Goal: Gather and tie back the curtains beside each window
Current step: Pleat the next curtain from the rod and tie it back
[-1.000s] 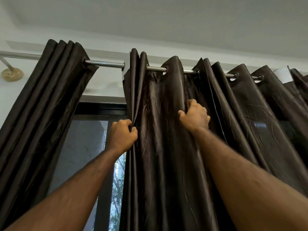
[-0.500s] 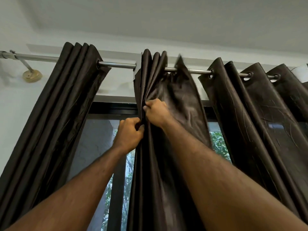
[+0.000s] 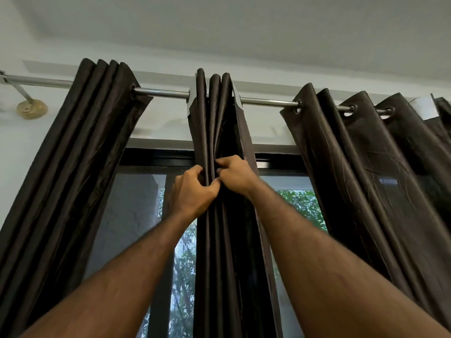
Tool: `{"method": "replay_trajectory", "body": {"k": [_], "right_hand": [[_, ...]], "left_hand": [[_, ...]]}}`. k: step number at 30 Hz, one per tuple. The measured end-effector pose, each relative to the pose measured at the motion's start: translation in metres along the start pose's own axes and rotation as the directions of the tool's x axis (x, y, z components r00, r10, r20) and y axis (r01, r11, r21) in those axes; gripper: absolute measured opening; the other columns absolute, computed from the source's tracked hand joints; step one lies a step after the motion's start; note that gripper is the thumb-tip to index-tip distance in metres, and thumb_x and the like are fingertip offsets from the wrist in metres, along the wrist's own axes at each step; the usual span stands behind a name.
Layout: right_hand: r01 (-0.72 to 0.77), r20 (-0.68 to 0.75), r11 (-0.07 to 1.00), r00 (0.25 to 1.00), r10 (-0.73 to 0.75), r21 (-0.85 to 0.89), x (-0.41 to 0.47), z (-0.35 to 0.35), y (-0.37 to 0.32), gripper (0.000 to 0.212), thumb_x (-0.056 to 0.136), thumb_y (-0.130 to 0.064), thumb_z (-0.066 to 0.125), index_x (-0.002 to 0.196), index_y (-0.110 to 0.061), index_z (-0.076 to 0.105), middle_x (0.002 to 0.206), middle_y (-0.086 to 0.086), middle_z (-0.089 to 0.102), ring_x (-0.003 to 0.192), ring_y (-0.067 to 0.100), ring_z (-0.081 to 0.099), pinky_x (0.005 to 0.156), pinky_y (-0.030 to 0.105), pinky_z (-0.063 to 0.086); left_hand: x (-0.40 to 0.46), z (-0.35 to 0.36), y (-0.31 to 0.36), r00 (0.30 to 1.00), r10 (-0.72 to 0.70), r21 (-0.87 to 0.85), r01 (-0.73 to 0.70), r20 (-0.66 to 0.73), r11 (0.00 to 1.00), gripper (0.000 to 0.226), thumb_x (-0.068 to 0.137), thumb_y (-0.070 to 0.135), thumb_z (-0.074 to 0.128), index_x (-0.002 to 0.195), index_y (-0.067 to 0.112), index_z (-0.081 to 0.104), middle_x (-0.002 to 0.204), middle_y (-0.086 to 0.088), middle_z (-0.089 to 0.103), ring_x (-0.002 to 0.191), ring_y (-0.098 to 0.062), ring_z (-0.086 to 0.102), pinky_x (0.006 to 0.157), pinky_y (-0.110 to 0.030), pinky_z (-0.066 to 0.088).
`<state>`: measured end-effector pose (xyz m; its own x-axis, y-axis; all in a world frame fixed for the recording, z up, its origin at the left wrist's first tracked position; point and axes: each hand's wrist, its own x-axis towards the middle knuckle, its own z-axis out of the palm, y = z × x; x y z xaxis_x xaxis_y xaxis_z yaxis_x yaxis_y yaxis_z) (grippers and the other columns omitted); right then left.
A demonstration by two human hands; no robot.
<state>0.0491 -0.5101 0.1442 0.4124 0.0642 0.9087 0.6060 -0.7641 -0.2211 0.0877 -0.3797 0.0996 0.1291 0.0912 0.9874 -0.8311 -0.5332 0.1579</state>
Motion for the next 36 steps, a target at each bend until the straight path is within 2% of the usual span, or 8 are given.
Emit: {"method": "replay_trajectory", "body": {"k": [3,6,8,11,15,26,30,36], "right_hand": [[0.028,-0.061,0.995,0.998,-0.022,0.100,-0.008,-0.010,0.000,0.031,0.098,-0.013,0.056,0.124,-0.014,0.073,0.120,0.005,0.073,0.112,0.017,0.066,0.101,0.026,0.049],[0.116,-0.417,0.982,0.893,-0.170,-0.150,-0.019,-0.017,0.007,0.017,0.089,-0.028,0.070,0.104,-0.021,0.073,0.101,-0.001,0.067,0.096,0.017,0.062,0.086,0.036,0.054],[-0.046,-0.512,0.937,0.846,-0.148,-0.347,-0.023,-0.021,0.012,0.036,0.084,-0.036,0.075,0.113,-0.019,0.060,0.113,0.004,0.059,0.109,0.026,0.056,0.090,0.043,0.051],[-0.291,-0.458,0.885,0.883,0.102,-0.364,-0.025,-0.030,0.024,0.050,0.087,-0.028,0.072,0.126,-0.013,0.045,0.126,0.013,0.056,0.120,0.035,0.054,0.092,0.048,0.048],[-0.367,-0.373,0.869,0.897,0.237,-0.332,-0.031,-0.028,0.036,0.027,0.099,-0.013,0.051,0.125,-0.007,0.051,0.126,0.018,0.059,0.116,0.039,0.057,0.089,0.047,0.049],[0.177,-0.017,0.982,0.984,-0.178,-0.059,0.004,0.060,-0.064,0.018,0.100,-0.012,0.048,0.085,-0.010,0.057,0.098,0.019,0.067,0.097,0.042,0.062,0.085,0.046,0.054],[0.155,-0.016,0.983,0.988,-0.154,0.100,-0.041,0.086,-0.029,0.028,0.086,-0.006,0.055,0.109,-0.019,0.066,0.107,0.010,0.073,0.100,0.030,0.067,0.086,0.035,0.056],[0.160,-0.160,0.904,0.982,-0.104,0.397,-0.154,0.135,0.024,0.070,0.089,0.007,0.049,0.146,-0.030,0.032,0.097,-0.006,0.064,0.074,0.002,0.066,0.062,0.016,0.050]], "left_hand": [[-0.004,0.005,0.004,0.998,0.015,0.109,-0.022,0.063,0.994,0.049,0.063,0.070,0.061,0.088,0.027,0.057,0.082,0.000,0.069,0.083,-0.029,0.067,0.071,-0.045,0.058],[-0.008,0.008,0.010,0.999,0.002,0.203,-0.010,0.039,0.979,0.037,0.073,0.047,0.069,0.098,0.022,0.058,0.092,-0.010,0.067,0.094,-0.039,0.063,0.076,-0.045,0.057],[-0.008,0.007,0.010,0.999,-0.016,0.214,0.008,0.035,0.977,0.027,0.078,0.030,0.068,0.100,0.018,0.059,0.091,-0.014,0.064,0.093,-0.040,0.061,0.074,-0.044,0.055],[-0.007,0.002,0.000,0.997,-0.023,0.161,0.012,0.067,0.987,0.025,0.074,0.030,0.063,0.096,0.020,0.060,0.082,-0.009,0.063,0.085,-0.034,0.061,0.070,-0.045,0.057],[-0.014,-0.009,-0.019,0.990,-0.076,0.116,0.062,0.117,0.991,0.040,0.073,0.033,0.067,0.111,0.024,0.064,0.089,-0.003,0.068,0.084,-0.022,0.063,0.075,-0.044,0.060],[-0.029,-0.046,-0.057,0.999,0.034,-0.185,-0.029,0.023,0.982,0.013,0.076,0.008,0.065,0.089,0.013,0.065,0.076,-0.007,0.068,0.069,-0.021,0.066,0.059,-0.043,0.056],[-0.050,-0.045,-0.064,0.999,-0.033,-0.210,0.039,0.033,0.977,0.023,0.077,0.005,0.068,0.097,0.016,0.068,0.085,0.000,0.072,0.080,-0.016,0.070,0.071,-0.045,0.060],[-0.152,-0.031,-0.073,0.982,-0.117,-0.376,0.165,0.148,0.912,0.035,0.082,0.011,0.068,0.116,0.019,0.068,0.105,0.004,0.075,0.098,-0.009,0.072,0.089,-0.031,0.059]]}}
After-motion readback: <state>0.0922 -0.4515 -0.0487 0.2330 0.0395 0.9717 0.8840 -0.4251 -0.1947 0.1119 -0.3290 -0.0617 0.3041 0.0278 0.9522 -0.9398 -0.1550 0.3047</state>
